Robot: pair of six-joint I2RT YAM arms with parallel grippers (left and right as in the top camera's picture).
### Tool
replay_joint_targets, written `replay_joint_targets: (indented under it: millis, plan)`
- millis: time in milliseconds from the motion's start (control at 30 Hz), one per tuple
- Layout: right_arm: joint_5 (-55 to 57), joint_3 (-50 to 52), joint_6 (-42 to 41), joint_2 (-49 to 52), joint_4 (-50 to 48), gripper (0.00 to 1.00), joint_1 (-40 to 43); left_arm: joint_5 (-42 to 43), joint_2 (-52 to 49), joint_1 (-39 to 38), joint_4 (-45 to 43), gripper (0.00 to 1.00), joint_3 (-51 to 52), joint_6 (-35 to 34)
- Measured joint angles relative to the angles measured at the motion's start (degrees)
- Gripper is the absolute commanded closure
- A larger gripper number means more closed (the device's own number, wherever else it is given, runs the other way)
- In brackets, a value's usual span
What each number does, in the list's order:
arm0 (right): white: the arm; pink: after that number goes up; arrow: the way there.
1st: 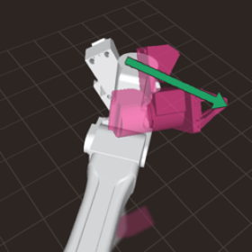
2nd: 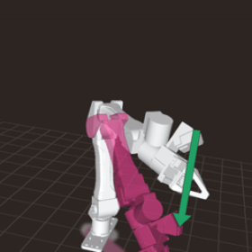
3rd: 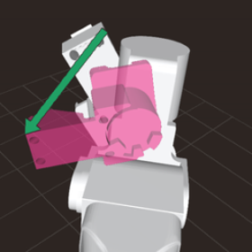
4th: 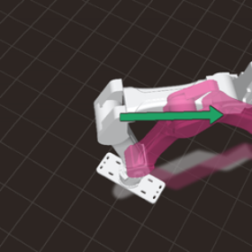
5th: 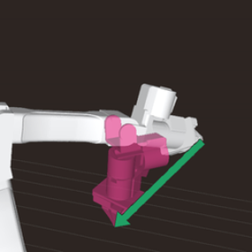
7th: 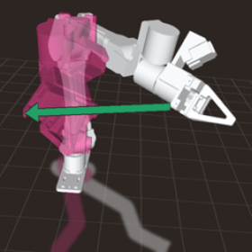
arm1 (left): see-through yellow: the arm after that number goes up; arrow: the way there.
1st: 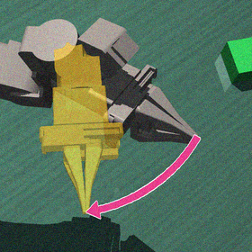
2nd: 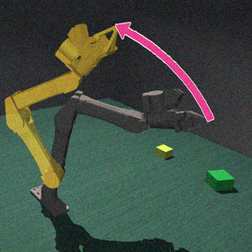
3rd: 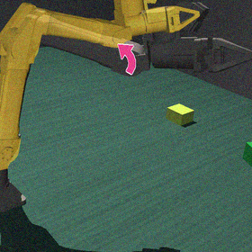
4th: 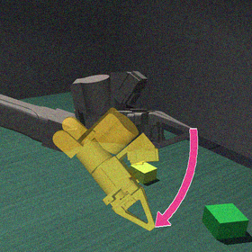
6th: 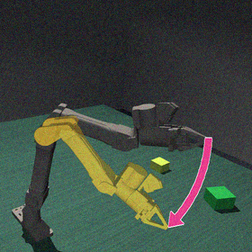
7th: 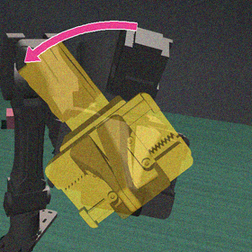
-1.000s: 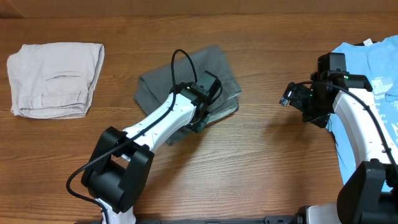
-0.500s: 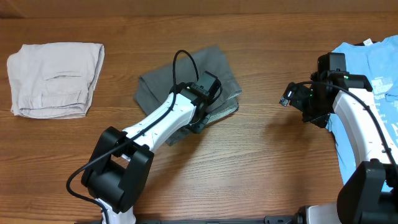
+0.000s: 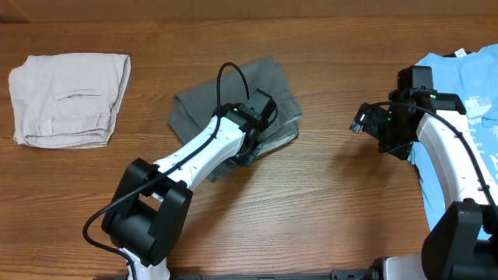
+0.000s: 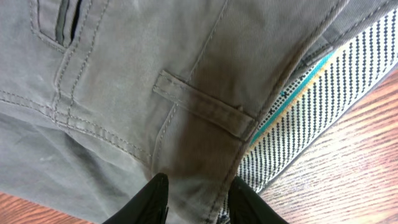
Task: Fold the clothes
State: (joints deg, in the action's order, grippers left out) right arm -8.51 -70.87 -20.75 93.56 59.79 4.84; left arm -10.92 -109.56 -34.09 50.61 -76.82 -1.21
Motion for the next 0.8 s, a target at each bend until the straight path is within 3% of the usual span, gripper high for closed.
replay_joint_targets:
  millis: [267,800]
  plan:
    - [0.00,0.00,-0.02,0.00,0.02,0.00,0.02,-0.07,0.00,0.00,-2.25,0.64,0.02,0.68]
    - [0.00,0.00,0.00,0.00,0.00,0.00,0.00,-2.91,0.00,0.00,-0.37,0.93,0.04,1.81]
